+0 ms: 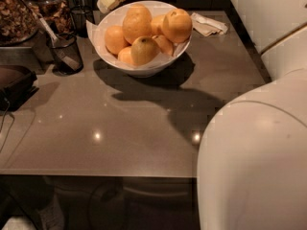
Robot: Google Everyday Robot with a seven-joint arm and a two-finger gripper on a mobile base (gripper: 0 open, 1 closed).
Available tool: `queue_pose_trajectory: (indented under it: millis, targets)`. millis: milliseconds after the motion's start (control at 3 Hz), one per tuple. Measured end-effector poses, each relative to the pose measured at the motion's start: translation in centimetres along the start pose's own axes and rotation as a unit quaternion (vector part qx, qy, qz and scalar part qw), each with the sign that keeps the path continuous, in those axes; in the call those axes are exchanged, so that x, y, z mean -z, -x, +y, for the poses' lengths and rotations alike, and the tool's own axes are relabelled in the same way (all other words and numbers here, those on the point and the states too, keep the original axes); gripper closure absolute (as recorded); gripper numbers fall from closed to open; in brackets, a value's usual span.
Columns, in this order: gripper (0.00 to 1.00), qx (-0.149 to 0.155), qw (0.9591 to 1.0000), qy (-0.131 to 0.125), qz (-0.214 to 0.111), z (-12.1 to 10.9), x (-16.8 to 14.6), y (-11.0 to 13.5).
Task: Pick orange from white bowl
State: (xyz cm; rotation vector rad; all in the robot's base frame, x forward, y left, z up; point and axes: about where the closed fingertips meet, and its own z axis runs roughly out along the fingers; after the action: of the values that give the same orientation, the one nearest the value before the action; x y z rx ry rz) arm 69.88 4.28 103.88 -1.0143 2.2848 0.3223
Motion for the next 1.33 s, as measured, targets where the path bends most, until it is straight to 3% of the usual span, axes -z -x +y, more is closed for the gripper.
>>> queue_pose_trajectory:
  millis: [1000, 1333]
  targets:
    - [0.0, 0.016, 0.9994, -0.03, -0.011, -2.4, -2.6, -1.4]
    - [0.08, 0.022, 0.9992, -0.032, -0.01, -2.5, -3.0, -1.6]
